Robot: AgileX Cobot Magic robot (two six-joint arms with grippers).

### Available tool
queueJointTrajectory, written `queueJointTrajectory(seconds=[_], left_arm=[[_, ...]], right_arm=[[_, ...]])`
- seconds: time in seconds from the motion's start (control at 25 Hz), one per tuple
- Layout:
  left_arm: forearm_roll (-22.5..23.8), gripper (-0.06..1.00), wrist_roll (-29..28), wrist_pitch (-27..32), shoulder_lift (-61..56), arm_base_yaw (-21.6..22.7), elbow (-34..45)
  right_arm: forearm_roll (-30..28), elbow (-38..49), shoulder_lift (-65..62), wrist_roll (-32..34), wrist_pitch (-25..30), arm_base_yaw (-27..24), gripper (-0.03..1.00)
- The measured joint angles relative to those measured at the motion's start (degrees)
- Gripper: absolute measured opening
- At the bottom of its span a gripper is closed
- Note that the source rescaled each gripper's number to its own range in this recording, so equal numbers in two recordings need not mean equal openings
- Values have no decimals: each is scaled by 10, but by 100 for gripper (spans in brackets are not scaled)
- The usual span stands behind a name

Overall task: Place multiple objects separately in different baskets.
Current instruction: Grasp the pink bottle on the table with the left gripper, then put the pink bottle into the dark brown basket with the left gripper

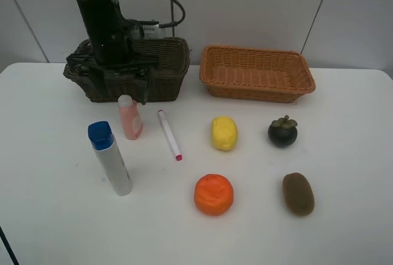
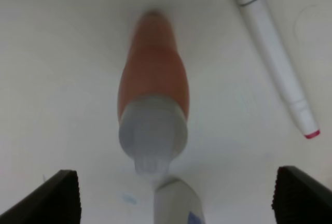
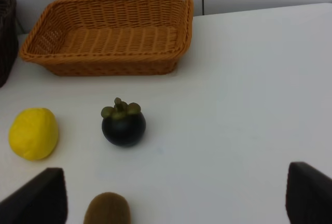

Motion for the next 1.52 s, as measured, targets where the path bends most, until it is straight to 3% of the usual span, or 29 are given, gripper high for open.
queueJointTrajectory(seconds=[0.48, 0.56, 0.68, 0.72, 0.88, 1.0, 1.28, 1.52], left_arm=[[27, 95, -11, -72, 111, 0, 0], [28, 81, -12, -74, 114, 0, -1], [28, 39, -12, -73, 114, 0, -1], [29, 29, -12, -72, 114, 0, -1], [38, 30, -12, -62, 101, 0, 0], [38, 30, 0, -20, 83, 0, -29], [29, 30, 18, 3, 53, 11, -192], [26, 30, 17, 3, 122, 77, -306]], right_arm=[[0, 0, 0, 0, 0, 0, 99], [0, 0, 0, 0, 0, 0, 99], [0, 0, 0, 0, 0, 0, 99], [0, 0, 0, 0, 0, 0, 99], [0, 0, 0, 0, 0, 0, 99], [0, 0, 0, 0, 0, 0, 99], [0, 0, 0, 0, 0, 0, 99], [0, 0, 0, 0, 0, 0, 99]])
